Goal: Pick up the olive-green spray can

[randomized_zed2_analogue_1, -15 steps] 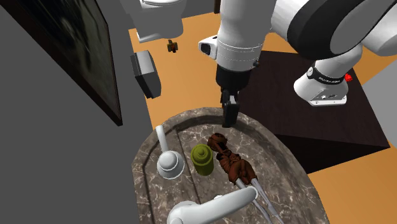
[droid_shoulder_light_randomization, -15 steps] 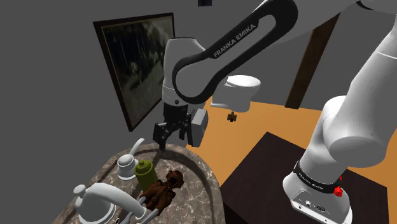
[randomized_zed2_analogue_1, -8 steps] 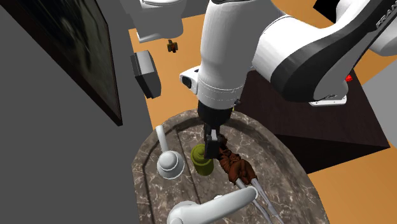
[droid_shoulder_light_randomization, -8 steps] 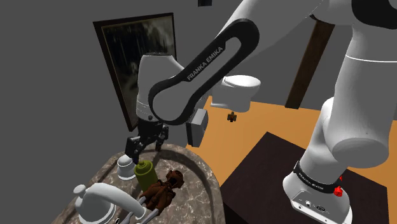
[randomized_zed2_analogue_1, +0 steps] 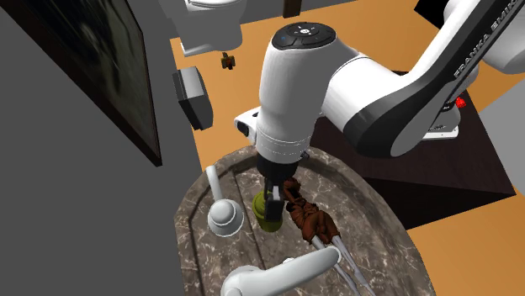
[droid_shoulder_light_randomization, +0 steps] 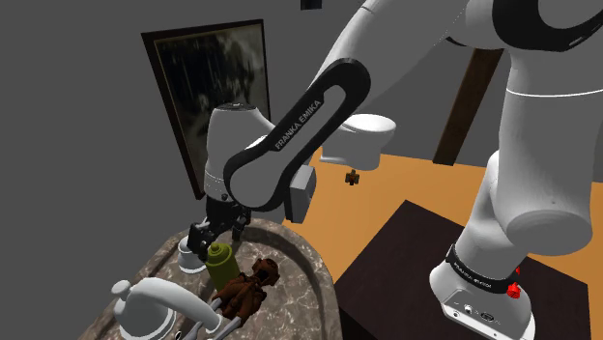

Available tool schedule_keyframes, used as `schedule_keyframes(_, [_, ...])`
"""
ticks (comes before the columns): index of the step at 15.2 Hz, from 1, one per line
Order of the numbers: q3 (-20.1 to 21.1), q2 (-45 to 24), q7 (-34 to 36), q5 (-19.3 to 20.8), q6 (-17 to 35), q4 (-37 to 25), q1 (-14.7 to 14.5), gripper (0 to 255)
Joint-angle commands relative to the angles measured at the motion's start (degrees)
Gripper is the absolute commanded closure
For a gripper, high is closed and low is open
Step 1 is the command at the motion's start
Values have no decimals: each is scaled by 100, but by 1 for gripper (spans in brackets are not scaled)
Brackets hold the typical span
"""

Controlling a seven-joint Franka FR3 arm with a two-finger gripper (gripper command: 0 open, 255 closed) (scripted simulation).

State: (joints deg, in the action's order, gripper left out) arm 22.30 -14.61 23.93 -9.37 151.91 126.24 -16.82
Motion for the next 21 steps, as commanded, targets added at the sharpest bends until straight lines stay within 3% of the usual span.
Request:
schedule_keyframes(1, [-17, -97, 15, 36, 91, -6, -21, 0])
schedule_keyframes(2, [-17, -97, 15, 37, 91, -7, -22, 0])
schedule_keyframes(3, [-20, -106, 20, 43, 88, -19, -25, 255])
schedule_keyframes(12, [-18, -97, 15, 37, 91, -8, -22, 255])
schedule_keyframes(21, [52, 422, 3, -116, -545, -146, 61, 255])
